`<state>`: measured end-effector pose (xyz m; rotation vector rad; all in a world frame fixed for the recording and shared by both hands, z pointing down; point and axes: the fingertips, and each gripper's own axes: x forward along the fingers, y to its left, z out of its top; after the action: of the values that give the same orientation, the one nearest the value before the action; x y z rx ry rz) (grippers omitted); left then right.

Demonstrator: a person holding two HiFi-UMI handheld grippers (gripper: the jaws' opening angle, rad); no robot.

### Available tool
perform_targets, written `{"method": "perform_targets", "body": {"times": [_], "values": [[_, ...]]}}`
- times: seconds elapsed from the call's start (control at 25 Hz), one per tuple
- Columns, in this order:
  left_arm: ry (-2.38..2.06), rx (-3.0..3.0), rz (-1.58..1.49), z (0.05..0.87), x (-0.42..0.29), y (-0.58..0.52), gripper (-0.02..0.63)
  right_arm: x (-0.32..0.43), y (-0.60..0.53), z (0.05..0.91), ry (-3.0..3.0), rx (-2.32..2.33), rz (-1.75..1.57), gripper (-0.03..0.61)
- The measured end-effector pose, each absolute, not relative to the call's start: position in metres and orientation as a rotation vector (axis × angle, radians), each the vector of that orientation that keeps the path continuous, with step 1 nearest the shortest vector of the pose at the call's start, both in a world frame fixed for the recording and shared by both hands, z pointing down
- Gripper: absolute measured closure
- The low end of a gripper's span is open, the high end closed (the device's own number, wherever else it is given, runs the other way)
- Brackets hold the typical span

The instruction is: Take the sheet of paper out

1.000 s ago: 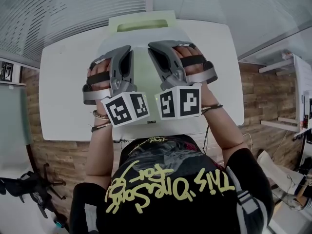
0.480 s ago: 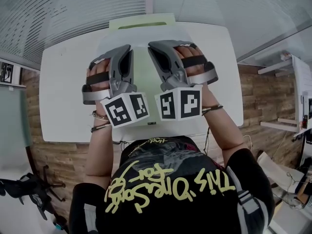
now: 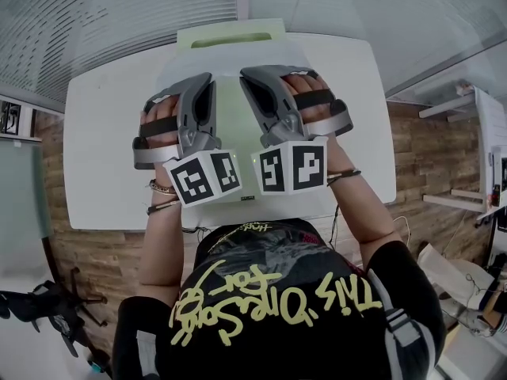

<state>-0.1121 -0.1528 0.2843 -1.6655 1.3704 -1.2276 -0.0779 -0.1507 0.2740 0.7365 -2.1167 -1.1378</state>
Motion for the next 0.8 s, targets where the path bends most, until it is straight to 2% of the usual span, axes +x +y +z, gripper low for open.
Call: {"method": "perform_targets", "body": {"times": [0.8], "values": [[1.355, -1.661, -1.232, 0.2895, -0.1114, -0.1569, 0.607, -0.0778, -0.1574, 0.2777, -2.106, 0.753, -1.14, 0.571]]}}
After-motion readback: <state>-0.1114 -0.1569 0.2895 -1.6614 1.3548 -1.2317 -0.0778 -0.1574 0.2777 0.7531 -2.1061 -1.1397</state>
